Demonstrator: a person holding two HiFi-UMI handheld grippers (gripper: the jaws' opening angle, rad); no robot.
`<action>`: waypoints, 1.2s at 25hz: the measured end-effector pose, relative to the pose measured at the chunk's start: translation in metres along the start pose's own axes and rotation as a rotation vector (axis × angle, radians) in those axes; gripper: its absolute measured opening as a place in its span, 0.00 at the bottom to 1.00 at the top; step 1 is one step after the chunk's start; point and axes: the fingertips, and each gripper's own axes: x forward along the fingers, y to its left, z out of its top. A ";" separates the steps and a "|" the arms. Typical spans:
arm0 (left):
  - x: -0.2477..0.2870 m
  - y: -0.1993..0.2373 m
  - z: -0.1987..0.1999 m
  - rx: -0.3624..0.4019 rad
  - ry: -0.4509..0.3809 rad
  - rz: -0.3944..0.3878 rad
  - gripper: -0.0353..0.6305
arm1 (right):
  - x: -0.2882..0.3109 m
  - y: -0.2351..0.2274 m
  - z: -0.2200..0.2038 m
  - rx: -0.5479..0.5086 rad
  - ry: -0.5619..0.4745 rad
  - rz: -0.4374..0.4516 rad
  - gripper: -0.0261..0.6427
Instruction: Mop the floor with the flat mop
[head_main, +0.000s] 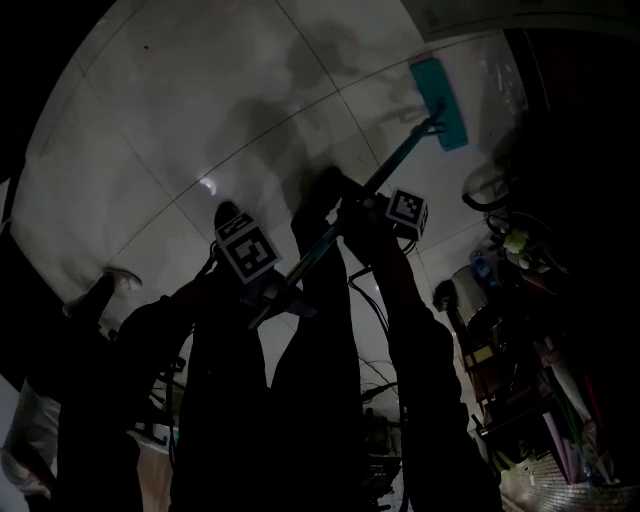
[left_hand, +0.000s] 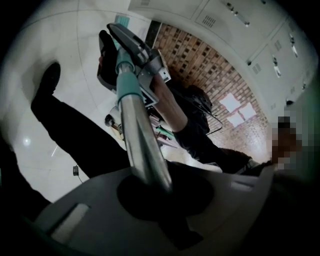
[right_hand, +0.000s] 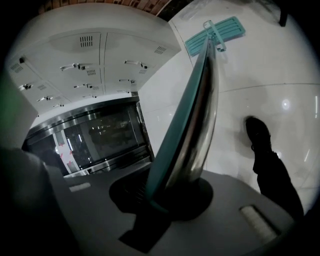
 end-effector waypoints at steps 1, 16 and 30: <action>-0.008 0.003 -0.019 -0.020 -0.004 0.009 0.10 | 0.009 0.000 -0.020 0.007 0.008 0.002 0.16; -0.103 0.072 -0.273 -0.087 -0.054 -0.012 0.11 | 0.128 -0.041 -0.297 0.068 0.074 -0.001 0.16; -0.115 0.107 -0.314 -0.078 -0.051 0.033 0.11 | 0.149 -0.062 -0.345 0.074 0.105 0.021 0.16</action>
